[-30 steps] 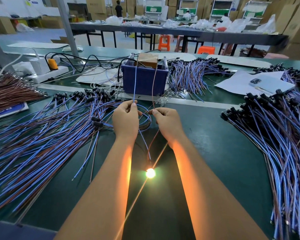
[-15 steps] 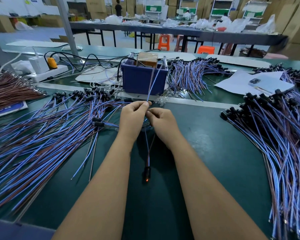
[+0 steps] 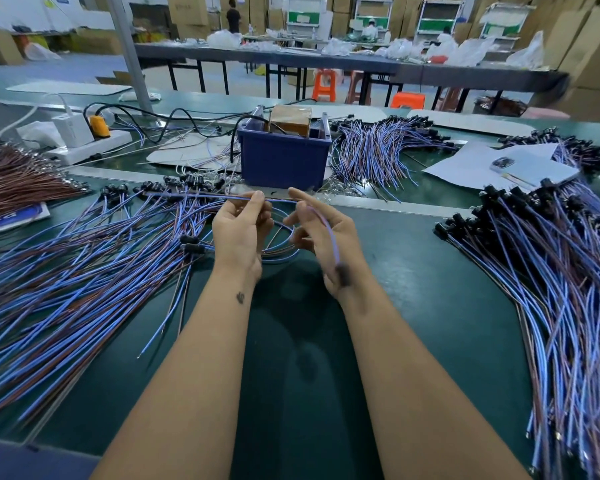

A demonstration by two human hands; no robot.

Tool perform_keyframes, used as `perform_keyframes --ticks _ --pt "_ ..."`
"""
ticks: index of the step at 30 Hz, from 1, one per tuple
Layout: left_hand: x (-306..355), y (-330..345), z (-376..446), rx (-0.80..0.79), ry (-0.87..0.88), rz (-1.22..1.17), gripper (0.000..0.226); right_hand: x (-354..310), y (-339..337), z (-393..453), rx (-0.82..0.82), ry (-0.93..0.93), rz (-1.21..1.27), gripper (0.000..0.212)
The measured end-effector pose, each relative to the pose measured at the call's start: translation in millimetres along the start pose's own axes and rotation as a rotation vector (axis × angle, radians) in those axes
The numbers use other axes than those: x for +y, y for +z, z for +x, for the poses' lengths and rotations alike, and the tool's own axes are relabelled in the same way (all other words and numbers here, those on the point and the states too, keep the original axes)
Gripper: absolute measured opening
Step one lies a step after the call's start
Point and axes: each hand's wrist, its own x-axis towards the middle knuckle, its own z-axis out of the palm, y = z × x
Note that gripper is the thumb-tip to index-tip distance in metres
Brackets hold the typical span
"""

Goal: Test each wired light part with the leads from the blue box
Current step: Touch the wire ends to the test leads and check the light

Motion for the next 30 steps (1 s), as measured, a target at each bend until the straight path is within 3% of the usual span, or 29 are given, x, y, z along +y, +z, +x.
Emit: perform_keyframes --ticks 4,7,10,12,16,21,27,30 --pt "-4 2 -7 -0.081 0.179 0.274 0.012 -2 -5 -1 0.187 0.092 0.235 0.025" --pt "-13 11 -22 -0.265 0.353 0.595 0.014 -9 -22 -3 0.317 0.159 0.299 0.031" --pt "-25 32 -45 -0.473 0.439 0.66 0.01 -25 -54 -5 0.42 0.185 0.229 0.032" --pt "-34 54 -65 -0.6 0.48 0.67 0.005 -40 -81 -6 0.461 0.17 0.128 0.032" --pt "-50 97 -105 -0.775 0.441 0.661 0.015 -71 -140 -16 0.493 0.144 -0.161 0.031" --pt "-68 123 -137 -1.144 0.384 0.846 0.037 -106 -210 -34 0.566 0.267 -0.789 0.032" --pt "-81 113 -139 -1.062 0.272 0.887 0.032 -114 -235 -57 0.594 0.516 -1.369 0.017" --pt "-75 102 -127 -0.906 0.232 0.839 0.031 -107 -213 -52 0.632 0.42 -1.518 0.042"
